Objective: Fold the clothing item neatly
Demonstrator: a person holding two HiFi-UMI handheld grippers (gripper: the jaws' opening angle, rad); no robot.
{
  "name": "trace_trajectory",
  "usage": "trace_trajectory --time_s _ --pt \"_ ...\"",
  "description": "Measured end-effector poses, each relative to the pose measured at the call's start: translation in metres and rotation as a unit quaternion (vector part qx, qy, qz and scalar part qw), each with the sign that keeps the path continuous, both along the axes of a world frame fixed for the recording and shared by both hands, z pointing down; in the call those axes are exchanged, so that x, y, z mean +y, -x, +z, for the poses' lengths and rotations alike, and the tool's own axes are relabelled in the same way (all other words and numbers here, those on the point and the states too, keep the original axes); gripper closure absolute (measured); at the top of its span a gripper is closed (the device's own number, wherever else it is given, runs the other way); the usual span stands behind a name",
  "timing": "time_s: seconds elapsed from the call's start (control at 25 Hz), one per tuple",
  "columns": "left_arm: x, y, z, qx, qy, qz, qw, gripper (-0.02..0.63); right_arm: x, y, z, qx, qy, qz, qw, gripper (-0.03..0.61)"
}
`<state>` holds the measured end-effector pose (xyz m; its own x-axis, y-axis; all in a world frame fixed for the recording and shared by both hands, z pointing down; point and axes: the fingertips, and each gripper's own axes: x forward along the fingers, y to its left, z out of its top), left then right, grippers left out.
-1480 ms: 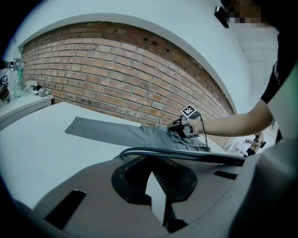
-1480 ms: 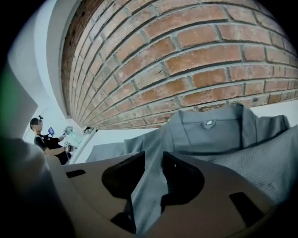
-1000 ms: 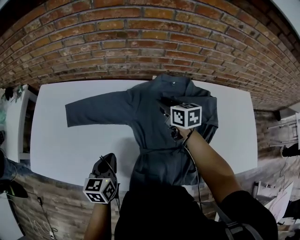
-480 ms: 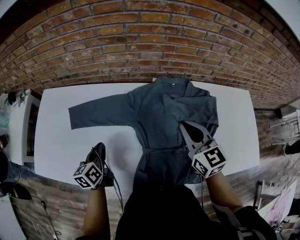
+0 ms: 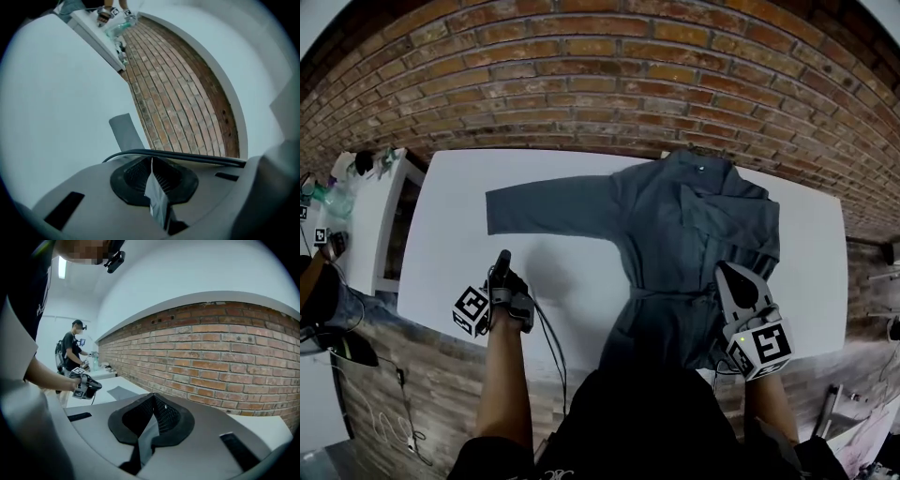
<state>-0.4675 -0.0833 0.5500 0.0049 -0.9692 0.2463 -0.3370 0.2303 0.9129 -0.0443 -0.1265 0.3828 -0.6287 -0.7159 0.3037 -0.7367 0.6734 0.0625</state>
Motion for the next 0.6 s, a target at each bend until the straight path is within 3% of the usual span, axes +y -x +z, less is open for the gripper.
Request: trace_trajectory --time_s 0.16,0.24,0.28,0.36,0.6 --pt "-0.007 0.037 0.008 0.006 0.012 -0.025 0.9996 0.621 0.010 0.007 0.000 0.025 -0.001 -0.008 1.000 0.577" --pt "-0.010 0.050 0.014 0.037 0.009 -0.029 0.9989 0.514 0.015 0.012 -0.004 0.030 -0.021 -0.018 0.999 0.577" --pt "-0.012 0.056 0.019 0.054 0.009 -0.031 0.9980 0.495 0.017 0.013 -0.006 0.032 -0.029 -0.023 0.999 0.577" --pt "-0.018 0.065 0.028 0.070 0.022 -0.031 0.9968 0.494 0.020 0.014 -0.009 0.038 -0.037 -0.026 0.998 0.577" --pt "-0.036 0.084 0.057 0.066 0.097 -0.026 0.9928 0.482 0.025 0.017 -0.009 0.049 -0.027 -0.023 0.998 0.577"
